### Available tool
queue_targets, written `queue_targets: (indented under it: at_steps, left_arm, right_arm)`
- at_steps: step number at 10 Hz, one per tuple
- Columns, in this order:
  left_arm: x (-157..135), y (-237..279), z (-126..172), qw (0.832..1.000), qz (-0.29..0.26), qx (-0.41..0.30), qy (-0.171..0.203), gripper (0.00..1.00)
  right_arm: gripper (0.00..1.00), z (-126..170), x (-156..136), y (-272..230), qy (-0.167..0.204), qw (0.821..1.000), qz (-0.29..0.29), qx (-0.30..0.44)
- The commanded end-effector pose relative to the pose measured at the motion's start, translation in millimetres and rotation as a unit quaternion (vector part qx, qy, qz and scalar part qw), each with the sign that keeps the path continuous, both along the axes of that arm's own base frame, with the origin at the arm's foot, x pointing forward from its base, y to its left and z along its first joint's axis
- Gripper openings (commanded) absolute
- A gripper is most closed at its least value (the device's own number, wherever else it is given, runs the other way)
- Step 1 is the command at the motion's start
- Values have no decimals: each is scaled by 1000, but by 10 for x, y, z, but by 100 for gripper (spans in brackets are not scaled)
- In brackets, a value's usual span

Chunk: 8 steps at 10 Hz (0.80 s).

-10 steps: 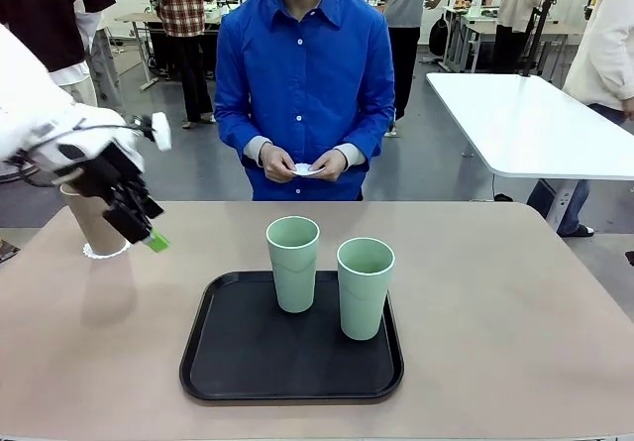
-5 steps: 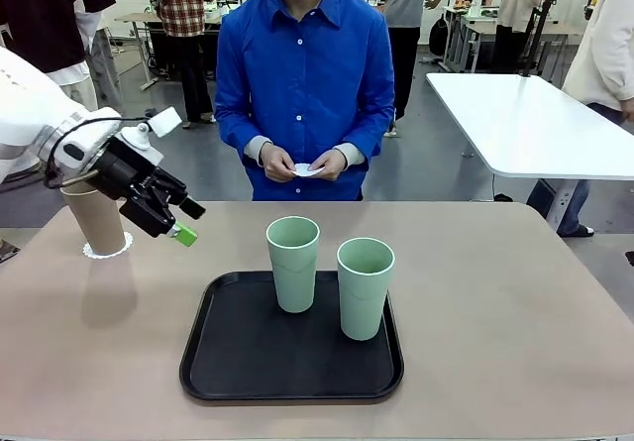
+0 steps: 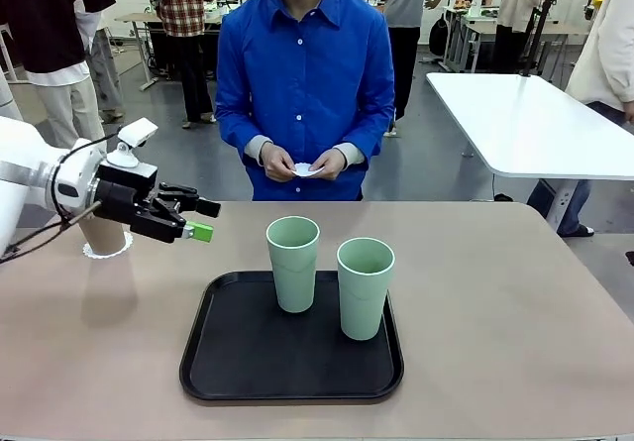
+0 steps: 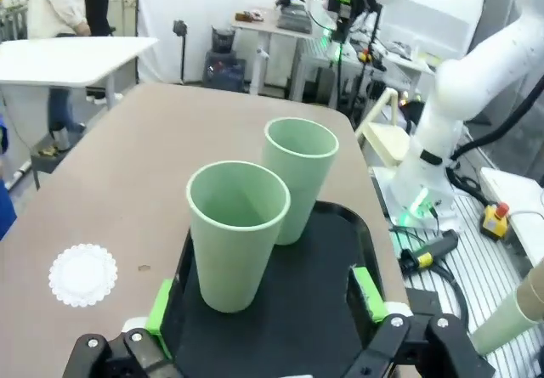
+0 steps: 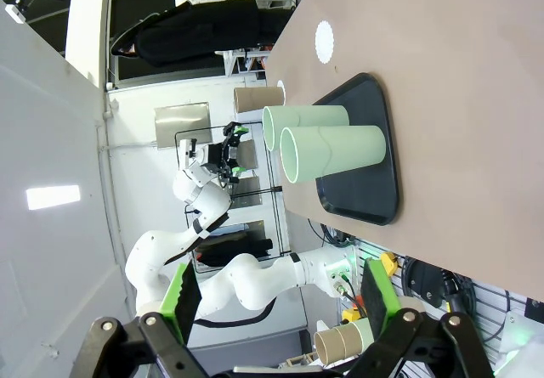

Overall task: Place coasters on the table and set cups on them.
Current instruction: Take one Reusable plastic cup from the Flat Tray and place it on a coaster set by the human.

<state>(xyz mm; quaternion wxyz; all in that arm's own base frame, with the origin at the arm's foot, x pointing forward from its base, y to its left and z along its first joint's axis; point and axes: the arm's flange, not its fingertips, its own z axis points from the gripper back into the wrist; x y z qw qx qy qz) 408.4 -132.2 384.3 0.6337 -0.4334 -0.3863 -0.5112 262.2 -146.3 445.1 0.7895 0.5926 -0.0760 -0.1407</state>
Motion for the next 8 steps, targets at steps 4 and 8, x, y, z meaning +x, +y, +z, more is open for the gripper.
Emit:
queue_targets:
  at_steps: [4, 8]
  left_arm:
    - [0, 0, 0, 1000, 0, 0, 0, 100]
    - [-28, 35, -196, 999, -11, -47, -8, 100]
  right_arm:
    - [100, 6, 4, 8, -7, 1000, -1, 9]
    - [100, 6, 4, 8, -7, 1000, -1, 9]
